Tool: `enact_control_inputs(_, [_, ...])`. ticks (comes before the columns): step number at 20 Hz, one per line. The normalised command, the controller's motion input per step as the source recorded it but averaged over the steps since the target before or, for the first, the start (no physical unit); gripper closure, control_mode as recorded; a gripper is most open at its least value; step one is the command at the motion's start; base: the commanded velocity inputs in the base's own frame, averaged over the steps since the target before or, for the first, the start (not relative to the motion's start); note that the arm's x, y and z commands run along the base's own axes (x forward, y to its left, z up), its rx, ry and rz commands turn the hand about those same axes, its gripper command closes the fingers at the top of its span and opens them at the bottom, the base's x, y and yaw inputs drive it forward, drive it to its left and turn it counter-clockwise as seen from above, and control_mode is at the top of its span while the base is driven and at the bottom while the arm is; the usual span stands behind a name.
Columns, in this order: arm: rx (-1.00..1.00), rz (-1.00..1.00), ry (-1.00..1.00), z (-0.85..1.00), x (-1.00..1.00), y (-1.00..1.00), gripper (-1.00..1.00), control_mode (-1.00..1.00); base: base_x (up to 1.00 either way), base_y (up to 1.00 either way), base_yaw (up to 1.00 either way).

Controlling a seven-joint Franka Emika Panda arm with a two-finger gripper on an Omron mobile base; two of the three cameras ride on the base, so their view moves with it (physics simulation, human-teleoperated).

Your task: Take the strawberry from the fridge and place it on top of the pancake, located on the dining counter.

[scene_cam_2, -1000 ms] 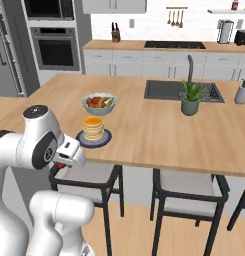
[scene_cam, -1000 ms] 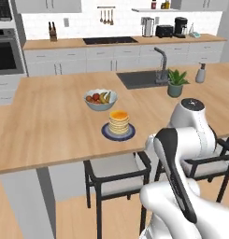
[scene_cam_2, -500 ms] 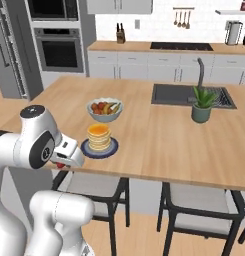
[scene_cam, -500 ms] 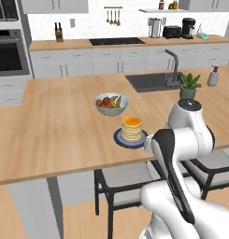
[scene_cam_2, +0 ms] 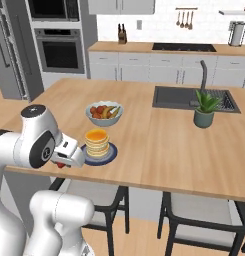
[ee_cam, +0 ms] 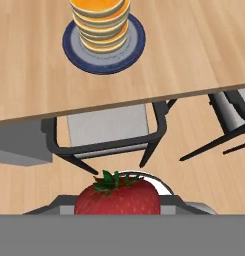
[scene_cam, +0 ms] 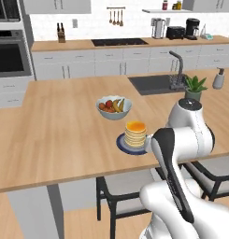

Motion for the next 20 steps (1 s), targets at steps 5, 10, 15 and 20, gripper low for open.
enact_control_inputs(5, [0.00, 0.00, 0.00, 0.00, 0.00, 0.00, 1.00, 1.00, 0.37, 0.02, 0.00])
enact_control_inputs(10, [-0.06, 0.00, -0.01, 0.36, 0.42, 0.01, 1.00, -1.00, 0.00, 0.00, 0.00])
enact_control_inputs(15, [0.04, 0.01, 0.07, 0.52, 0.94, -0.15, 1.00, -1.00, 0.00, 0.00, 0.00])
enact_control_inputs(20, [0.23, 0.01, 0.05, 0.44, 0.97, -0.13, 1.00, -1.00, 0.00, 0.00, 0.00])
